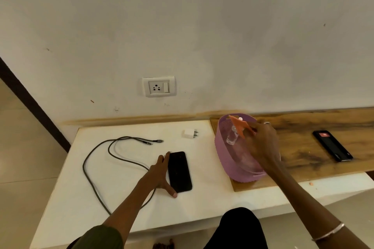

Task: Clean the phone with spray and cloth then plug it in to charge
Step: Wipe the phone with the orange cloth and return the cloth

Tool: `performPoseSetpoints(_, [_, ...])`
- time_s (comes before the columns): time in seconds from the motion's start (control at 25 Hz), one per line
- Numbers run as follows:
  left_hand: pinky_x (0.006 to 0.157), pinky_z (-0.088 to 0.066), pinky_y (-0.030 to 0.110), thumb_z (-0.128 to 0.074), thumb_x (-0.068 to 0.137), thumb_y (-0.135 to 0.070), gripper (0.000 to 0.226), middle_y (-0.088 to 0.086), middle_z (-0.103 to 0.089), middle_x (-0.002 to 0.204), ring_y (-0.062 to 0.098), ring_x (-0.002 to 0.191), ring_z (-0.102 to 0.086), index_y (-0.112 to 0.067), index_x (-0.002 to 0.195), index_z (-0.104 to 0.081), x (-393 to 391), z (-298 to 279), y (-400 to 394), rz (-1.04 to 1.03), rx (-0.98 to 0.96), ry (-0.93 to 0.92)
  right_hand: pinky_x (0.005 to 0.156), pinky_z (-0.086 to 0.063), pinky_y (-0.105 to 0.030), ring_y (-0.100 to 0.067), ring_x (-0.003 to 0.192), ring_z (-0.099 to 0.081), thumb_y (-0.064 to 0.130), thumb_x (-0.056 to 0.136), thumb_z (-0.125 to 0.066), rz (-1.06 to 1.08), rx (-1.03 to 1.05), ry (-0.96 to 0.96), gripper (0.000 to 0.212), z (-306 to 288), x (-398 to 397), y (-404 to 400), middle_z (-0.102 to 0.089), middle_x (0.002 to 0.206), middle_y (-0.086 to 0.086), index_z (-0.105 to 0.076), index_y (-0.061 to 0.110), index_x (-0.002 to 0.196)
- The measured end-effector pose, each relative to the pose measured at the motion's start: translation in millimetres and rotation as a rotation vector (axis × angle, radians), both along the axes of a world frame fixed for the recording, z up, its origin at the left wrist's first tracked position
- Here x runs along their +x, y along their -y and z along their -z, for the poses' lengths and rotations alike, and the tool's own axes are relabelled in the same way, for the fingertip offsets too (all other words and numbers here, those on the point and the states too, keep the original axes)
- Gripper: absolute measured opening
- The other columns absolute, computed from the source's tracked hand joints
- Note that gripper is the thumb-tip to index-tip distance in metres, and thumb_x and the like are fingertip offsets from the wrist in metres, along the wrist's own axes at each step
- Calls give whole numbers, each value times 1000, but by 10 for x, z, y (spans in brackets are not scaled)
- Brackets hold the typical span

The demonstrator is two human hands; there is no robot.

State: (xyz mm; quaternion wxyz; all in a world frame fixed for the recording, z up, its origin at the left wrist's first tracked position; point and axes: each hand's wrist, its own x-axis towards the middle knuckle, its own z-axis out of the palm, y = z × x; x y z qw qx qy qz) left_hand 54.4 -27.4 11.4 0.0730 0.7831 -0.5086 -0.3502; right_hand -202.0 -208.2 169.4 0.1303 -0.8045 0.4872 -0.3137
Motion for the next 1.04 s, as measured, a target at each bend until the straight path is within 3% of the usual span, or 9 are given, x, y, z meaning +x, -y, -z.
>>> performPoseSetpoints(0.08, [113, -36, 51, -93, 39, -58, 162, 8, -18, 155, 38, 139, -35, -23, 154, 16, 2, 2, -29, -3, -10, -9, 54, -42, -17, -5, 68, -57, 20, 91, -62, -118, -55, 58, 16, -50, 213, -266, -69, 84, 10, -75, 23, 98])
performPoseSetpoints(0.2, [112, -38, 49, -94, 40, -56, 161, 7, -20, 153, 37, 138, -37, -22, 155, 14, 1, 17, -52, -9, -33, -21, 68, -59, -29, -10, 80, -69, 13, 94, -53, -258, 22, 32, 34, 122, 548, -548, -75, 98, 7, -63, 30, 122])
performPoseSetpoints(0.28, [111, -38, 49, -94, 40, -55, 161, 6, -21, 152, 36, 137, -37, -22, 155, 13, -24, 24, -40, -15, -44, -28, 93, -54, -26, -4, 106, -64, 10, 97, -50, -332, 129, -30, 44, 378, 753, -669, -66, 123, 14, -56, 33, 134])
performPoseSetpoints(0.44, [114, -38, 48, -94, 42, -54, 158, 6, -20, 155, 33, 140, -35, -21, 155, 11, -86, 11, 24, -9, -55, -39, 113, -41, -33, -19, 134, -49, -3, 95, -48, -342, 322, -322, 58, 954, 1015, -692, -51, 147, 2, -45, 28, 144])
performPoseSetpoints(0.52, [113, -39, 47, -95, 43, -52, 156, 7, -22, 154, 32, 140, -36, -20, 155, 9, -51, -2, 44, -2, -58, -42, 111, -39, -34, -21, 132, -50, 6, 98, -49, -338, 400, -386, 48, 1165, 1130, -651, -47, 149, -2, -46, 23, 142])
performPoseSetpoints(0.64, [113, -39, 46, -95, 44, -50, 155, 9, -23, 154, 33, 139, -37, -18, 155, 8, 10, -12, 50, -13, -73, -43, 80, -44, -22, -7, 90, -58, 39, 96, -53, -321, 472, -339, 22, 1319, 1241, -638, -63, 125, -5, -59, 22, 109])
performPoseSetpoints(0.72, [112, -40, 46, -96, 45, -48, 154, 9, -22, 154, 33, 139, -37, -17, 155, 8, 35, -15, 54, -14, -83, -48, 66, -44, -21, -9, 82, -60, 49, 91, -56, -278, 519, -231, 23, 1450, 1295, -600, -67, 106, -3, -57, 26, 94])
performPoseSetpoints(0.84, [112, -40, 46, -96, 45, -47, 154, 10, -22, 154, 34, 139, -37, -15, 155, 8, 101, 8, 32, -25, -85, -44, 65, -43, -21, -10, 81, -60, 53, 90, -57, -249, 574, -210, 25, 1559, 1401, -636, -62, 93, 6, -54, 29, 96])
performPoseSetpoints(1.04, [108, -43, 43, -96, 44, -46, 150, 8, -29, 148, 31, 135, -42, -14, 154, 1, 110, 54, 3, -32, -96, -39, 83, -47, -30, -16, 90, -62, 56, 91, -53, -322, 497, -377, 45, 1717, 1349, -684, -64, 116, -7, -53, 20, 117])
